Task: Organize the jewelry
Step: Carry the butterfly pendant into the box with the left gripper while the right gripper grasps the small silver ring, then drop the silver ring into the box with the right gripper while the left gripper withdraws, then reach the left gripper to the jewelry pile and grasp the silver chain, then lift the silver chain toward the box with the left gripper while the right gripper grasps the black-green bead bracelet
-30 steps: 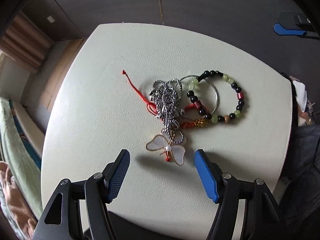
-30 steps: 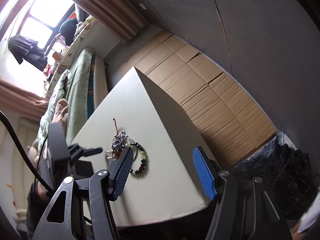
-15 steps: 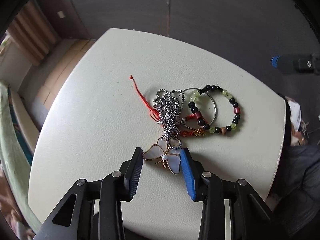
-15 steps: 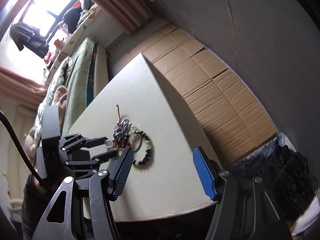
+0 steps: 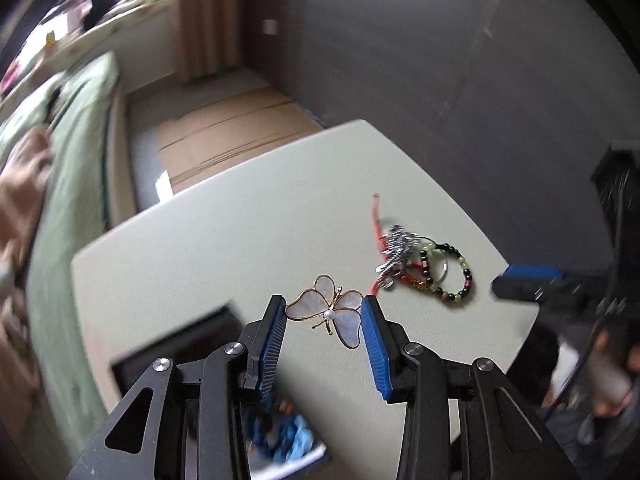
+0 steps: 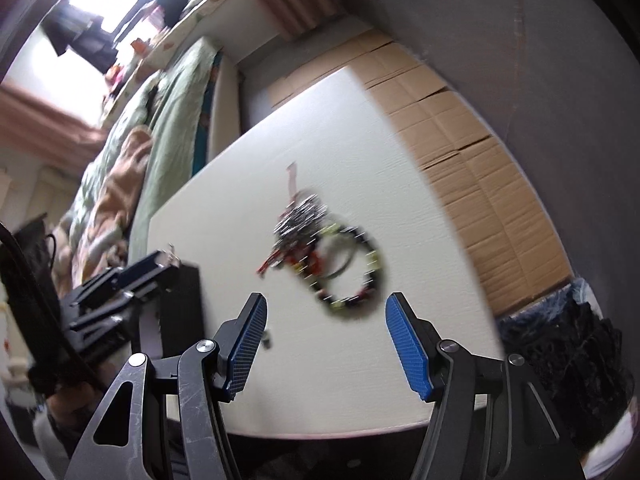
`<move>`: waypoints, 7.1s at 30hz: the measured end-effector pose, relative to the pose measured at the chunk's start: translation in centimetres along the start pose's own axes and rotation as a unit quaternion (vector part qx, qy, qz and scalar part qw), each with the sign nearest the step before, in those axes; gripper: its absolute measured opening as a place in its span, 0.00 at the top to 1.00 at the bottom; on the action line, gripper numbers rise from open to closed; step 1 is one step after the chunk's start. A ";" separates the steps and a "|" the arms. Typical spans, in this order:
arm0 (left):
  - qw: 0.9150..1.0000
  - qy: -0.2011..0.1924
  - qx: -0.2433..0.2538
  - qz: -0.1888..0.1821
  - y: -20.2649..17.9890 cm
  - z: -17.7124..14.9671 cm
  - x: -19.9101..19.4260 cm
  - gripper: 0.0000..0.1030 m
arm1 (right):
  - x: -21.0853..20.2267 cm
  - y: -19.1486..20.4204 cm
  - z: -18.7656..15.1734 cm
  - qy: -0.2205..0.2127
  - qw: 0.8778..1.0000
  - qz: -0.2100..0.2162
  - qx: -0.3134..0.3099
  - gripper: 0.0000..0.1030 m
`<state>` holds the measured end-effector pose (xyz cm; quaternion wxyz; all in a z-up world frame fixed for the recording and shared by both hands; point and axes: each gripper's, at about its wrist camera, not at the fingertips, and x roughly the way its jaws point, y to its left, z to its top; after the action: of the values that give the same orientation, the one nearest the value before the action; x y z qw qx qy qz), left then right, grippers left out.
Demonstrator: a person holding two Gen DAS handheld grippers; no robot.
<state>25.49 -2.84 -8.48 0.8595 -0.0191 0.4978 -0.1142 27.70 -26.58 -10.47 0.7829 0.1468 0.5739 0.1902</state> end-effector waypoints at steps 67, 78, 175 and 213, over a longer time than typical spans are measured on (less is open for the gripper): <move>0.961 -0.136 -0.239 -0.008 13.1 -8.4 -7.7 0.25 | 5.6 19.3 -3.5 -0.052 0.980 0.121 -0.146 0.86; 0.966 -0.147 -0.211 -0.014 12.0 -8.1 -9.6 0.07 | 3.3 16.4 -3.3 -0.071 0.987 0.099 -0.107 0.40; 0.993 -0.103 -0.012 0.052 -7.5 8.9 -6.9 0.98 | -0.1 -4.3 0.9 -0.013 0.998 -0.028 0.061 0.47; 0.954 -0.270 0.001 0.132 -4.9 11.5 -29.0 0.98 | -0.4 3.1 1.1 -0.072 0.994 -0.055 -0.055 0.91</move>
<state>20.66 -2.34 22.69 0.9692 0.0176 0.2454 0.0096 28.25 -24.00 -8.38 0.8382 0.0850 0.5121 0.1669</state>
